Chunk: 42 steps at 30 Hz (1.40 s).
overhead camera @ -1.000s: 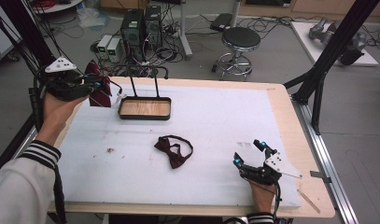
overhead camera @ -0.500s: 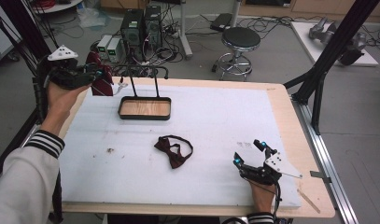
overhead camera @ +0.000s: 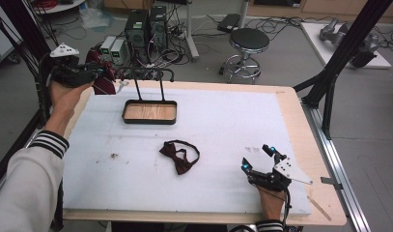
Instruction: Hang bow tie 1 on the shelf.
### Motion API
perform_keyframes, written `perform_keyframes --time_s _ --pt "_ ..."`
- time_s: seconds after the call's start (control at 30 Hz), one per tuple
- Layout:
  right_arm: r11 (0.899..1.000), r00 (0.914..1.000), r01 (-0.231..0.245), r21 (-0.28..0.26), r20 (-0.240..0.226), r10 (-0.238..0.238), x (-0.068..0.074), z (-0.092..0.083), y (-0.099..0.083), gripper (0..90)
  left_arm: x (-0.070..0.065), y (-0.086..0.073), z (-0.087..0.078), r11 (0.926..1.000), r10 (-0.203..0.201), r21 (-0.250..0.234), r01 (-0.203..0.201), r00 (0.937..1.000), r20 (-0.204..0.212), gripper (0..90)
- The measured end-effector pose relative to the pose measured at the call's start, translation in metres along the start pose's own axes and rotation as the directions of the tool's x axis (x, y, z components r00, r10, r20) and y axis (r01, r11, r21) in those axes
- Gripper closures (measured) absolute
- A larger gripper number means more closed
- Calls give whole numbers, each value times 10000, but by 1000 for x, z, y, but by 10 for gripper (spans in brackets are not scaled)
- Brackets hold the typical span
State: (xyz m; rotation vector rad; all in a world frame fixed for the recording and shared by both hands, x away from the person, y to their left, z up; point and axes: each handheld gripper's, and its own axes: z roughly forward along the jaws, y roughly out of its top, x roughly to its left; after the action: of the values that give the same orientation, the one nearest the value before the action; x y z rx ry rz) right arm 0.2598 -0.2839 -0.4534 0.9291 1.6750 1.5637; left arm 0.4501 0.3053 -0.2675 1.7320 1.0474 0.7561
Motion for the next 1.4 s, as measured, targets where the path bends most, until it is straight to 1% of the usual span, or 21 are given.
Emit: perform_keyframes --time_s 0.13,0.17,0.23,0.27,0.3,0.33,0.37,0.47,0.57,0.6,0.67,0.73,0.8,0.9,0.93,1.1,1.17,1.27,1.33,1.37,1.4 --pt "10000 10000 12 -11 1 -12 0 0 0 103 5 -5 1 9997 -230 114 233 9994 -247 677" --pt "10000 10000 10 -6 -1 -10 0 0 0 103 6 -9 2 9991 -233 335 246 9990 -368 677" --pt "10000 10000 5 -14 -5 -5 0 0 0 103 6 -11 3 9988 -250 398 267 9988 -426 677" --pt "10000 10000 -6 4 -6 6 0 0 0 103 8 -15 4 9981 -204 567 232 9986 -486 677" --pt "9999 10000 -88 54 -24 88 1 0 0 103 8 -15 4 9981 -204 567 232 9986 -486 677" --pt "10000 10000 -39 22 -12 39 0 0 0 103 7 -20 6 9969 -217 749 258 9982 -559 677" --pt "10000 10000 -35 26 -10 35 0 0 0 103 7 -20 6 9969 -217 749 258 9982 -559 677" --pt "10000 10000 -36 21 -10 36 0 0 0 103 7 -25 9 9945 -166 1026 218 9985 -519 677" --pt "10000 10000 4 -13 -3 -4 0 0 0 103 5 -26 10 9939 -106 1095 159 9987 -496 677" --pt "10000 10000 -83 46 -19 83 1 0 0 103 5 -26 11 9935 -78 1131 131 9989 -466 677" --pt "10000 10000 13 -7 5 -13 0 0 0 103 4 -26 12 9928 -49 1191 103 9989 -458 677" --pt "10000 10000 -50 19 -14 50 1 0 0 103 2 -27 14 9907 19 1363 43 9990 -452 676" --pt "10000 10000 -47 18 -14 47 0 0 0 103 2 -29 15 9901 -32 1398 84 9993 -377 676" --pt "10000 10000 5 -10 2 -5 0 0 0 103 1 -30 17 9900 -69 1405 124 9992 -397 675" --pt "9999 10000 -86 51 -24 87 1 0 0 103 0 -31 17 9898 -93 1415 143 9993 -360 675" --pt "10000 10000 -16 -25 -10 16 0 0 0 103 -3 -34 21 9872 -14 1594 60 9996 -293 674" --pt "10000 10000 12 -15 0 -12 0 0 0 103 -5 -34 22 9868 22 1622 12 9998 -206 745" --pt "10000 10000 12 -16 -1 -12 0 0 0 103 -7 -34 23 9876 51 1570 -35 9999 -101 743" --pt "9999 10000 -90 50 -26 90 1 0 0 103 -9 -35 24 9879 19 1549 -10 10000 -58 734" --pt "10000 10000 28 -26 9 -28 0 0 0 103 -9 -35 24 9879 19 1549 -10 10000 -58 723" --pt "10000 10000 15 -19 5 -15 0 0 0 103 -9 -35 24 9878 1 1558 7 10000 -53 700"
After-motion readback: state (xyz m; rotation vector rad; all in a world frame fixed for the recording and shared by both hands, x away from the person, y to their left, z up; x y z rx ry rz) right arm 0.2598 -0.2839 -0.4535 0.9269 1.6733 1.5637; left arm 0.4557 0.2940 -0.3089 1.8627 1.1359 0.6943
